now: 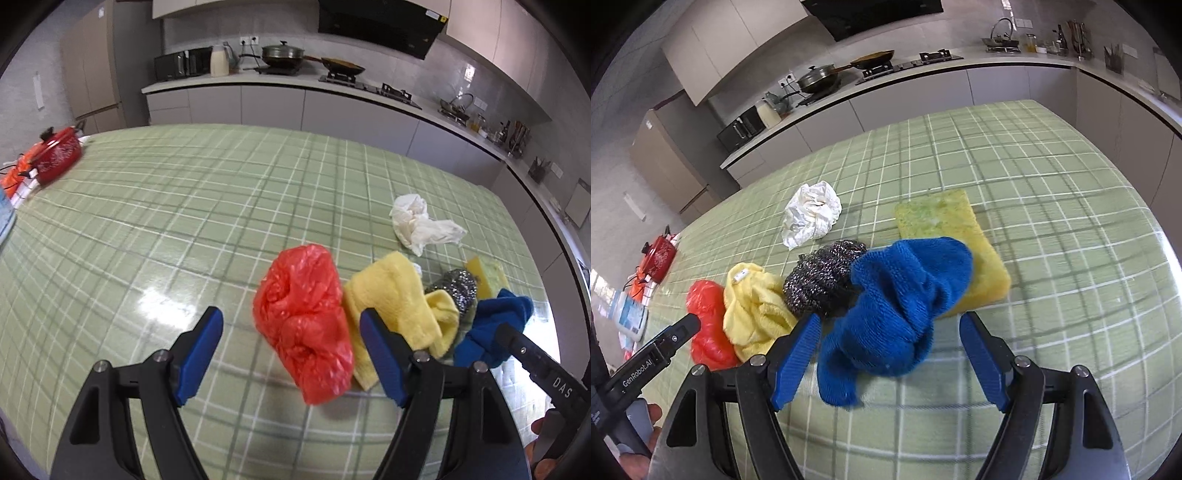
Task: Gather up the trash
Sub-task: 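Grasp the red plastic bag with the left tool while the right tool grasps the blue towel, then carry the red bag and blue towel over the black bucket, then open both tools to drop the bag and towel into the bucket, then return both tools to the island toward the yellow cloth and sponge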
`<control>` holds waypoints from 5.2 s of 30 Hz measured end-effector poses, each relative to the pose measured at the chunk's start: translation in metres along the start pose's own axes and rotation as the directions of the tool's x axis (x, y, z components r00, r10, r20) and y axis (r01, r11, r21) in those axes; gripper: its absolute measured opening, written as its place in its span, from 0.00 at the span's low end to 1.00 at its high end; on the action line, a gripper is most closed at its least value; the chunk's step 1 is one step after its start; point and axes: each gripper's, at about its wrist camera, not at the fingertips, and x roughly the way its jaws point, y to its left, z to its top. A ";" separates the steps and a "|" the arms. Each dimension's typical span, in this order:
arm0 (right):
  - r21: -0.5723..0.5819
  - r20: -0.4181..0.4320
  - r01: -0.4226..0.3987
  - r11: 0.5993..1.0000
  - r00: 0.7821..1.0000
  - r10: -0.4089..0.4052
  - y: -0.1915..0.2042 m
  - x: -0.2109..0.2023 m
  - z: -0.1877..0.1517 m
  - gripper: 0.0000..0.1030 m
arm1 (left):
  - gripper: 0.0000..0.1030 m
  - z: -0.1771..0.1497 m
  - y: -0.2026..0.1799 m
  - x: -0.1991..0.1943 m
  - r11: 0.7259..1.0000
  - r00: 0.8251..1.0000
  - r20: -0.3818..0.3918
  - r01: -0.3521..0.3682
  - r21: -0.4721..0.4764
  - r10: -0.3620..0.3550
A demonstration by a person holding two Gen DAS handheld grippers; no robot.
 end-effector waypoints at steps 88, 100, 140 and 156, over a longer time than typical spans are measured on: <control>0.155 0.095 0.065 0.986 0.992 -0.080 -0.191 -0.185 -0.091 0.36 | 0.41 -0.115 -0.232 -0.100 0.910 0.944 0.003 0.318 0.266 -0.330; 0.169 0.133 0.096 0.981 0.984 -0.119 -0.348 -0.258 -0.099 0.36 | 0.41 -0.170 -0.385 -0.119 0.890 0.930 -0.029 0.360 0.279 -0.367; 0.175 0.014 0.180 0.968 0.983 -0.185 -0.509 -0.242 -0.093 0.61 | 0.72 -0.198 -0.533 -0.093 0.915 0.957 -0.159 0.281 0.290 -0.243; 0.060 0.111 0.050 0.997 0.992 -0.057 -0.302 -0.229 -0.057 0.72 | 0.78 -0.132 -0.328 -0.124 0.975 0.987 0.005 0.159 0.157 -0.162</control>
